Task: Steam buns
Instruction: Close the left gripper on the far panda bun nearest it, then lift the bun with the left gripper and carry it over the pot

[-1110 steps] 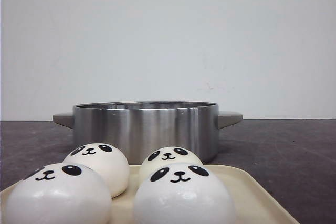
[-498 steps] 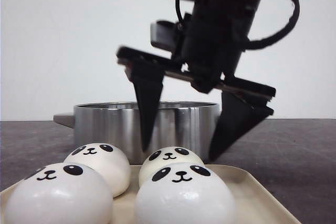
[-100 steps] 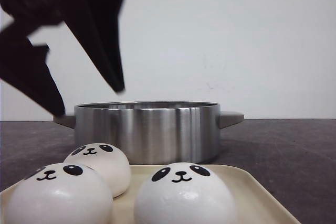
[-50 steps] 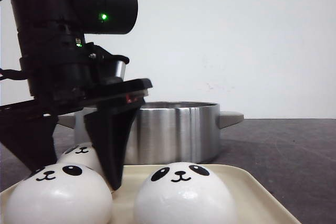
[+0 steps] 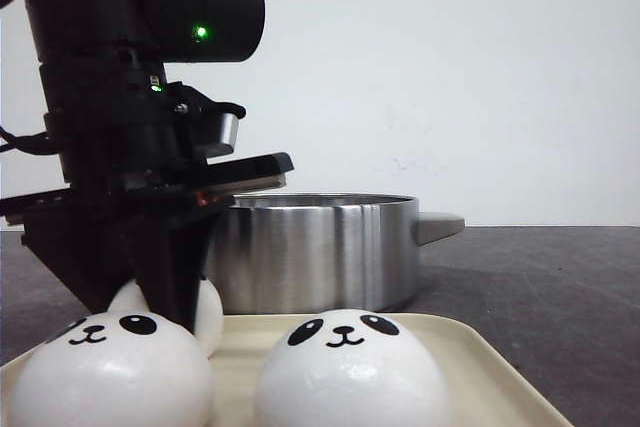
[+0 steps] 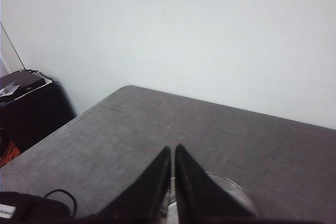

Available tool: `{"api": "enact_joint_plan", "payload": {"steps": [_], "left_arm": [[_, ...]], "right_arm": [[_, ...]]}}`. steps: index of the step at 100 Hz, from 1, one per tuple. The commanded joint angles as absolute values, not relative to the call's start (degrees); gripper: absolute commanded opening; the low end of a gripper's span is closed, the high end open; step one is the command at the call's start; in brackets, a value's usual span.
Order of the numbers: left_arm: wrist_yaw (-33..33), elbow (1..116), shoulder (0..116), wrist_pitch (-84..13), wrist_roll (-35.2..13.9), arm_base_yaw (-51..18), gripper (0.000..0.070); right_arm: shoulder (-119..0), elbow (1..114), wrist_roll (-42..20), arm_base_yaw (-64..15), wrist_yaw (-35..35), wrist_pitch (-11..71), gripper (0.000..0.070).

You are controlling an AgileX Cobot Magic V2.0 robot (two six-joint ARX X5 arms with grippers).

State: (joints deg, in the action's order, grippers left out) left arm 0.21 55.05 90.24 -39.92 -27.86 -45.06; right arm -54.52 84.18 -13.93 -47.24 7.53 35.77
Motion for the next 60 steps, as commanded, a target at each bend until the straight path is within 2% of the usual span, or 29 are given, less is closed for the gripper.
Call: {"api": "enact_joint_plan", "payload": {"steps": [1, 36, 60], "left_arm": [[-0.64, 55.53, 87.81, -39.38, -27.53, -45.52, 0.0000], [2.94, 57.74, 69.23, -37.19, -25.91, -45.74, 0.0000], [1.52, 67.68, 72.51, -37.28, -19.35, -41.21, 0.0000]], "right_arm": [[-55.00, 85.23, -14.57, -47.88, 8.01, 35.31, 0.0004], [-55.07, 85.23, -14.55, -47.88, 9.13, 35.31, 0.0004], [-55.37, 85.23, -14.55, -47.88, 9.08, 35.42, 0.0004]]}}
